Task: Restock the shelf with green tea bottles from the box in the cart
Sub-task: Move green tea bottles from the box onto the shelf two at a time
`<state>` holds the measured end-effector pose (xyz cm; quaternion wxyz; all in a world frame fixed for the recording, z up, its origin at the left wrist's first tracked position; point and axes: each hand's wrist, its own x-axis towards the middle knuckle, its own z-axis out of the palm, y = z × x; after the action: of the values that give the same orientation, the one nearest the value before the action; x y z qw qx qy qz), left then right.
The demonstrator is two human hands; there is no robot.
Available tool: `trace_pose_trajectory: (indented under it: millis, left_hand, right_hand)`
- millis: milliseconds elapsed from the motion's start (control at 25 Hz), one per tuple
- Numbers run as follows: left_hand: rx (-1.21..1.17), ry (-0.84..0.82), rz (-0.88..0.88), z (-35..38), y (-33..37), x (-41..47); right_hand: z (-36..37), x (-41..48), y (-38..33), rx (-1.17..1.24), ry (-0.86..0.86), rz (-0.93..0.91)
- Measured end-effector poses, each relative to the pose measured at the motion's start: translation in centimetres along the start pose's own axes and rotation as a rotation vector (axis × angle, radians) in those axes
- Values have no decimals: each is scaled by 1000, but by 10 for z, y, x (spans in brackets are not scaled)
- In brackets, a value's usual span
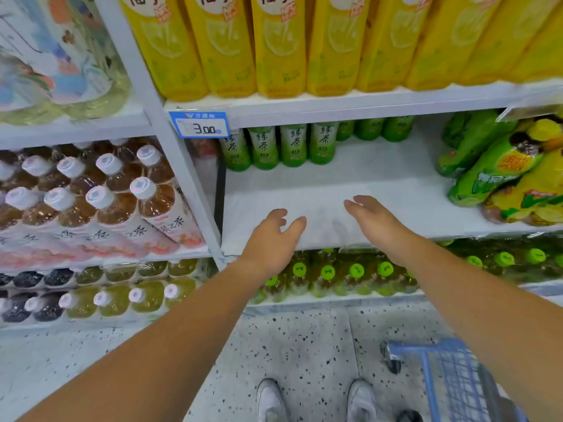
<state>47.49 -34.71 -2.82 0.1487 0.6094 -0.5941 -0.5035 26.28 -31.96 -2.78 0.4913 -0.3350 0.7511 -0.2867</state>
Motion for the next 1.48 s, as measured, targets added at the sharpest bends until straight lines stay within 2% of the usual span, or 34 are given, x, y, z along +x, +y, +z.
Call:
trace_pose_trajectory:
  millis: [160,360,640,800,1080,1240,1480]
  left_hand:
    - [-4,-55,17,-22,8,-53]
    - [-123,-119,25,-35,33,-104]
    - [-68,-359,113,-11,61,-158]
    - [8,-473,157,19,79,-186]
    - [42,-542,233,76,119,-229]
    - [115,-541,278,133,146,-263]
    - [131,-589,237,237,174,-302]
  right_hand:
    - [-1,-67,3,-24,-1,-24]
    - [5,-146,5,84,84,-34]
    - [-8,-241,19,219,213,61]
    - [-38,-278,44,273,314,72]
    - [-109,-342,119,322,467,66]
    - [-156,-381,170,369,545,60]
    - [-228,-416,250,402,584,195]
